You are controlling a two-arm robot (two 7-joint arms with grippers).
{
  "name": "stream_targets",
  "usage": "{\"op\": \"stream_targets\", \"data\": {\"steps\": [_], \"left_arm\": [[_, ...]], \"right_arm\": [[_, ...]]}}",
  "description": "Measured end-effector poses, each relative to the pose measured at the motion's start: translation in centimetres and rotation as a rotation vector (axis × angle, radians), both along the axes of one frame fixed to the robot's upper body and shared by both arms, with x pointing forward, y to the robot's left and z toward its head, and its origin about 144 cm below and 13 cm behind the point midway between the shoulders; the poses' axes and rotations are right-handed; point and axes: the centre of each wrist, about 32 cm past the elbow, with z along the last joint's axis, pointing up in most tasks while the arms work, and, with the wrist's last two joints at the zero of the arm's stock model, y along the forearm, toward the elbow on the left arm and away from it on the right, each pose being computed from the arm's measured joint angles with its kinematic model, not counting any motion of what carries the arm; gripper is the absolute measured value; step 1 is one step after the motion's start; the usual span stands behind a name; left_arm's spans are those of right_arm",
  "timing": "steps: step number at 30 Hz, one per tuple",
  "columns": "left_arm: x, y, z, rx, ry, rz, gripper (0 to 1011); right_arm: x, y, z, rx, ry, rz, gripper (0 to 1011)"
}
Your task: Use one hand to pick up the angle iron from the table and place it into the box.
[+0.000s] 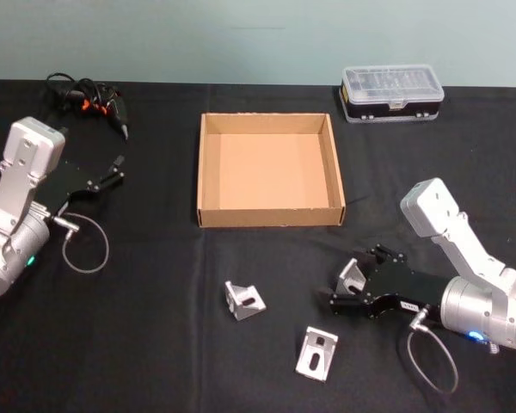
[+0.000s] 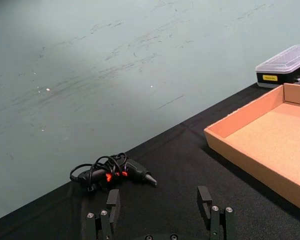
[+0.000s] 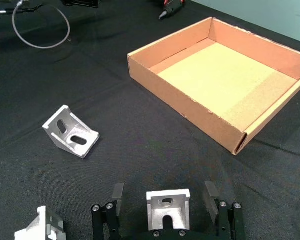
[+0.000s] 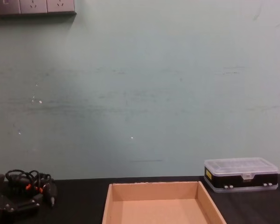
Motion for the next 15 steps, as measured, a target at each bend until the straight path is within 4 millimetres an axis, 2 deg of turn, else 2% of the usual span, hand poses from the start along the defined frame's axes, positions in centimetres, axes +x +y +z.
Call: {"op": "stream_targets", "data": {"steps": [5, 15], "left_arm": [[0.0, 0.0, 0.0, 0.0, 0.0, 0.0, 1011], [0.0, 0.0, 0.0, 0.0, 0.0, 0.0, 1011]], "right_arm": [[0.05, 0.04, -0.12, -0.004, 0.002, 0.001, 954], [0.02, -0.02, -0.21, -0.009, -0.008, 0.002, 664]]}}
